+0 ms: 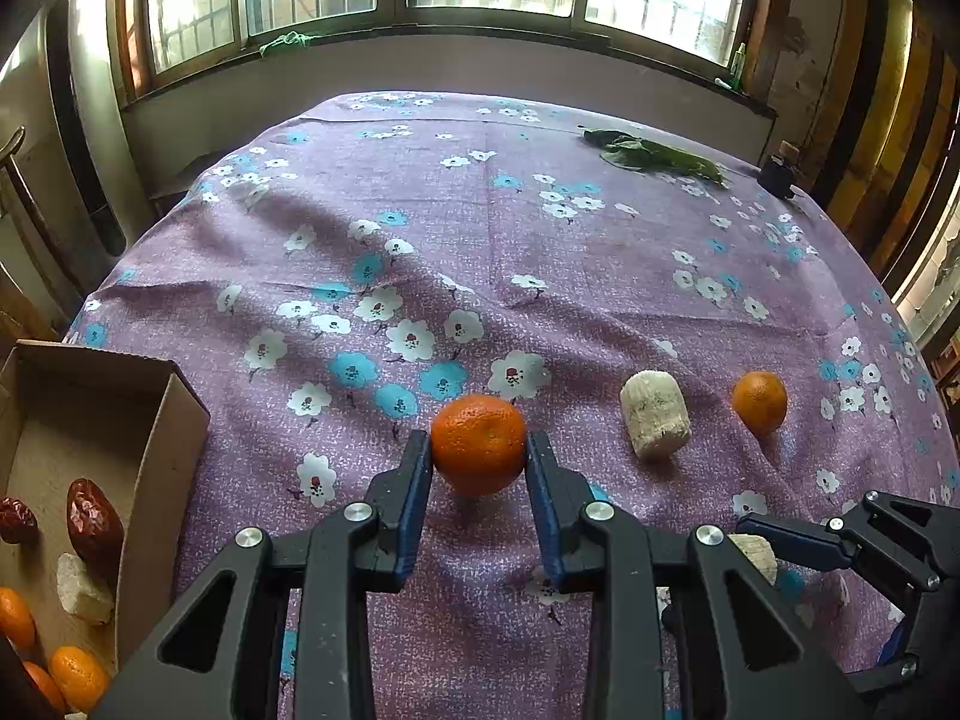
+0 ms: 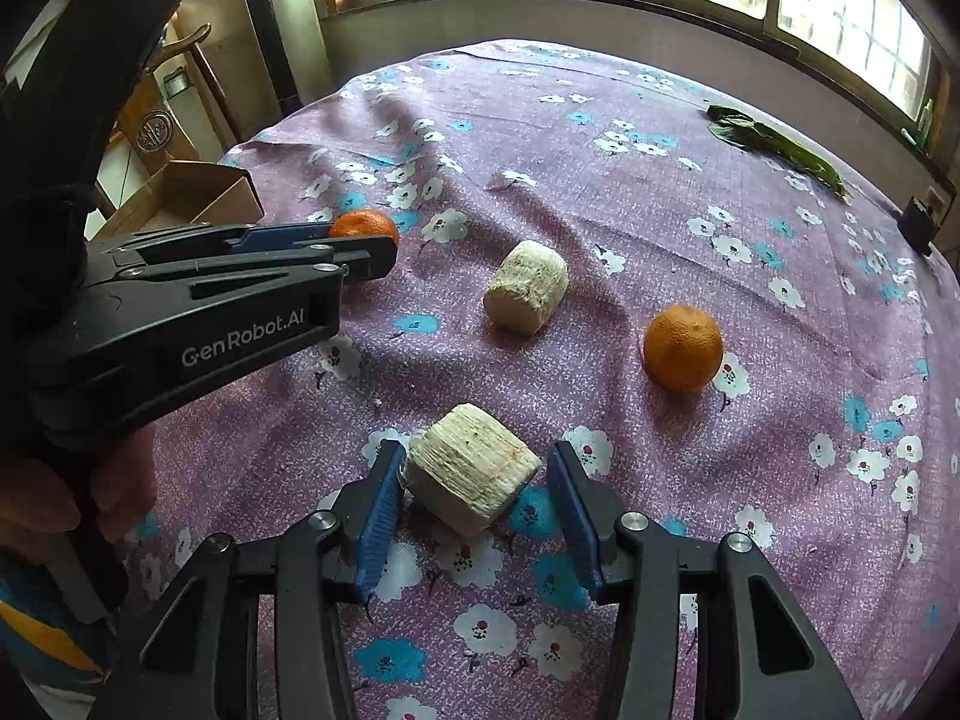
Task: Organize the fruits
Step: 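Hold the orange in left tool while right tool grasps a white yam chunk, then lift the yam chunk with right tool while left tool holds the orange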
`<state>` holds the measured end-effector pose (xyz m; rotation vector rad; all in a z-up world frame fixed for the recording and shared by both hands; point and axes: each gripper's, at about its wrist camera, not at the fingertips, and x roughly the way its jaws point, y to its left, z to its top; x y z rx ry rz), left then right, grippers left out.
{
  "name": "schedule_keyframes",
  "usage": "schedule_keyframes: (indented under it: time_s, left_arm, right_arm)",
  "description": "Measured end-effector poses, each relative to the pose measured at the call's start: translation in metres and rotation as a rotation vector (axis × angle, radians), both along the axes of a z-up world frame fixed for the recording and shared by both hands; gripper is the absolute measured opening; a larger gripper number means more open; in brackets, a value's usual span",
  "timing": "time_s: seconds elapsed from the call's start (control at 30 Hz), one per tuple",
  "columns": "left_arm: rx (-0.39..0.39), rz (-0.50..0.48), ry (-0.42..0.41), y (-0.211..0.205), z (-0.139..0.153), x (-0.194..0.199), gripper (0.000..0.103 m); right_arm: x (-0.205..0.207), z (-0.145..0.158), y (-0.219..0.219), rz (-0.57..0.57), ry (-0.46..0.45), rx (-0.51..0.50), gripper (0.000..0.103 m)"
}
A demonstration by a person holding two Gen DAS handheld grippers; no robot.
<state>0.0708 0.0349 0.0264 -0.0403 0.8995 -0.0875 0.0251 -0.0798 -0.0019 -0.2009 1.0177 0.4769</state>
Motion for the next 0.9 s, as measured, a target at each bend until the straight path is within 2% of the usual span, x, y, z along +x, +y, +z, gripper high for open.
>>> schedule_keyframes:
  time_s: [0.13, 0.2, 0.4, 0.47, 0.5, 0.53, 0.67, 0.9]
  left_arm:
    - [0.004, -0.006, 0.002, -0.003, -0.001, 0.000, 0.030]
    - [0.006, -0.004, 0.005, -0.003, -0.002, 0.000, 0.030]
    - [0.004, 0.006, 0.005, -0.001, -0.003, 0.000, 0.030]
    - [0.003, 0.004, 0.006, -0.001, -0.003, 0.000, 0.030]
    - [0.003, 0.003, 0.005, -0.001, -0.002, 0.000, 0.030]
    - [0.004, 0.001, 0.004, -0.001, -0.002, 0.000, 0.030]
    - [0.006, -0.004, 0.004, -0.003, -0.002, -0.001, 0.030]
    - [0.003, 0.005, 0.007, -0.001, -0.002, 0.000, 0.030]
  right_arm:
    - [0.000, 0.000, -0.002, -0.014, -0.002, 0.015, 0.052]
    - [0.000, 0.001, -0.002, -0.010, 0.005, 0.022, 0.048]
    - [-0.005, 0.002, 0.001, 0.022, -0.003, -0.024, 0.047]
    - [-0.006, 0.001, -0.002, 0.015, -0.006, -0.044, 0.056]
    - [-0.005, -0.001, -0.005, -0.001, -0.007, -0.064, 0.066]
    - [-0.005, -0.001, -0.008, -0.013, -0.005, -0.075, 0.068]
    - [-0.005, 0.008, -0.012, -0.034, -0.019, -0.026, 0.069]
    - [-0.004, -0.002, 0.003, 0.000, -0.017, -0.049, 0.068]
